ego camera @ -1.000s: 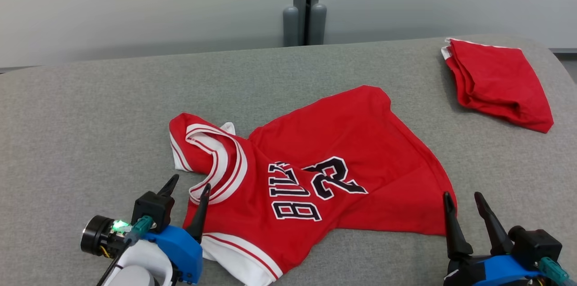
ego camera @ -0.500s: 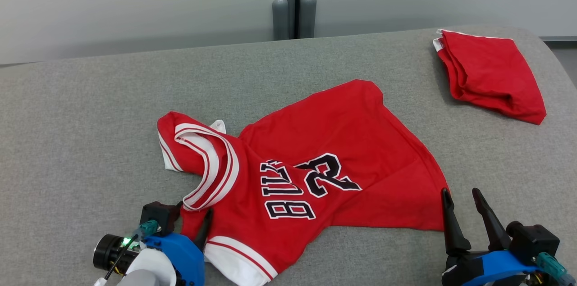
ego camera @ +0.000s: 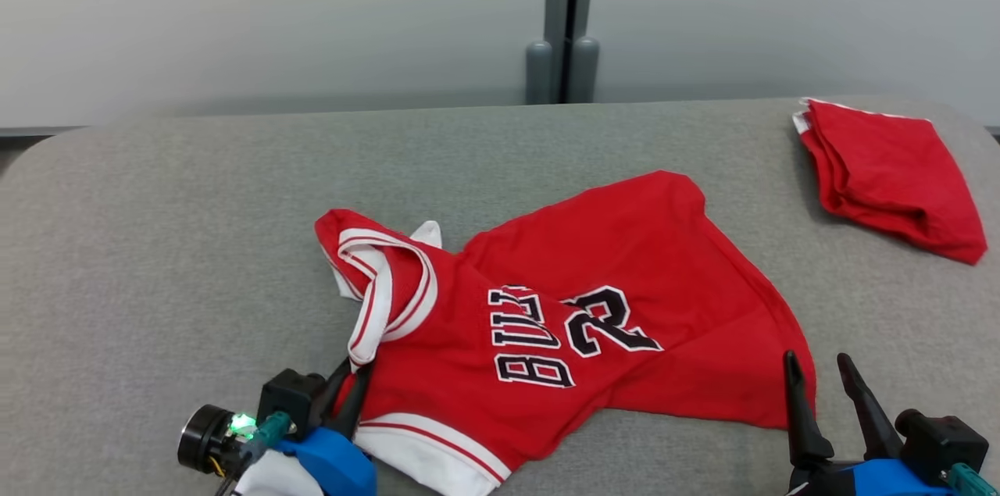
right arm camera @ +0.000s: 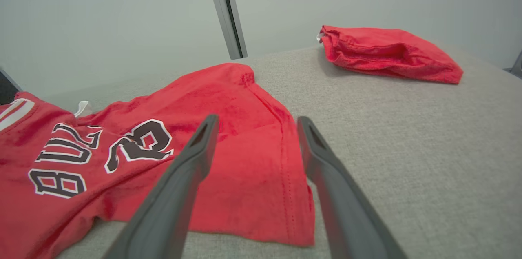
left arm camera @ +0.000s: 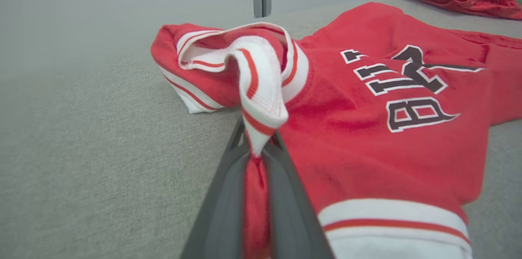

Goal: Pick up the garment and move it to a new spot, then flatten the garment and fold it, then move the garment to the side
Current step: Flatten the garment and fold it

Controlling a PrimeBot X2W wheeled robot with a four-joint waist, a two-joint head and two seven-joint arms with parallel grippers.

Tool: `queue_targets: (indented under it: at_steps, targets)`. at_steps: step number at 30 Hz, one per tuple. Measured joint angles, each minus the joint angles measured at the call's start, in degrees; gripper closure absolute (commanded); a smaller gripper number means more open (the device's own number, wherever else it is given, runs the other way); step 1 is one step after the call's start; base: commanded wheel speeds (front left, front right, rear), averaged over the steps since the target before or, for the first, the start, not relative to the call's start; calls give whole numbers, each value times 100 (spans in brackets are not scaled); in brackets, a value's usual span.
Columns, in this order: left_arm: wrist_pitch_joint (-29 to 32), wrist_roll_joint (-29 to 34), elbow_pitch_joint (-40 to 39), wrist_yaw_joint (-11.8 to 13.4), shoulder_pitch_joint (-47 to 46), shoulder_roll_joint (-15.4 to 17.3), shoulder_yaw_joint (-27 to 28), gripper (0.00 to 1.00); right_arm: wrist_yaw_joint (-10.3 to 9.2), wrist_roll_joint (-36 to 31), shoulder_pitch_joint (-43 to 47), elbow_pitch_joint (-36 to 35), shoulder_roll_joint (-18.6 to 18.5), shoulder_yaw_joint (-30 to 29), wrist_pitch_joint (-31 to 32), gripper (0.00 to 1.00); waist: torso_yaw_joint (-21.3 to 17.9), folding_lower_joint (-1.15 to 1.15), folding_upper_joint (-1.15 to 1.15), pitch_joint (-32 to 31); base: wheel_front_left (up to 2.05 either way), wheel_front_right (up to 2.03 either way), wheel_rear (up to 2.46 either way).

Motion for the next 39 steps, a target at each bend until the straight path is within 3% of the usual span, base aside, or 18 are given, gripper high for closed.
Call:
queue_targets:
  at_steps: [4, 5, 6, 7, 9, 15, 20, 25, 39]
  targets:
    - [608, 89, -1362, 318, 574, 326, -99, 100, 0, 8, 30, 11, 1, -54, -1, 0, 220, 0, 0, -48, 0, 0, 0]
    - [608, 89, -1362, 318, 574, 326, -99, 100, 0, 8, 30, 11, 1, -54, -1, 0, 220, 0, 0, -48, 0, 0, 0]
    - [969, 105, -2128, 483, 884, 490, -116, 100, 0, 8, 69, 13, 2, -76, 0, 0, 324, 0, 0, -52, 0, 0, 0]
    - [969, 105, -2128, 483, 884, 490, -116, 100, 0, 8, 69, 13, 2, -76, 0, 0, 324, 0, 0, -52, 0, 0, 0]
    - [1526, 127, -3221, 736, 1246, 728, -136, 100, 0, 9, 94, 15, 0, -143, 0, 0, 471, 0, 0, -33, 0, 0, 0]
    - [2193, 43, -4303, 1011, 1804, 1007, -151, 100, 0, 7, 59, 12, 1, -133, 0, 0, 586, 1, 0, 141, 0, 0, 0]
    - [2095, -38, -4265, 1031, 1812, 971, -126, 100, 0, -38, -58, 45, 4, -57, 0, 0, 504, 1, 0, 239, 0, 0, 0]
    - [1727, -76, -3762, 835, 1473, 825, -105, 100, 0, -80, -145, 89, 2, -35, 0, 0, 323, 1, 0, 293, 0, 0, 0]
    - [435, -157, -1228, 240, -288, 246, 147, 100, 0, -88, -405, 210, 2, 46, 0, 0, -380, 1, 0, 549, 0, 0, 0]
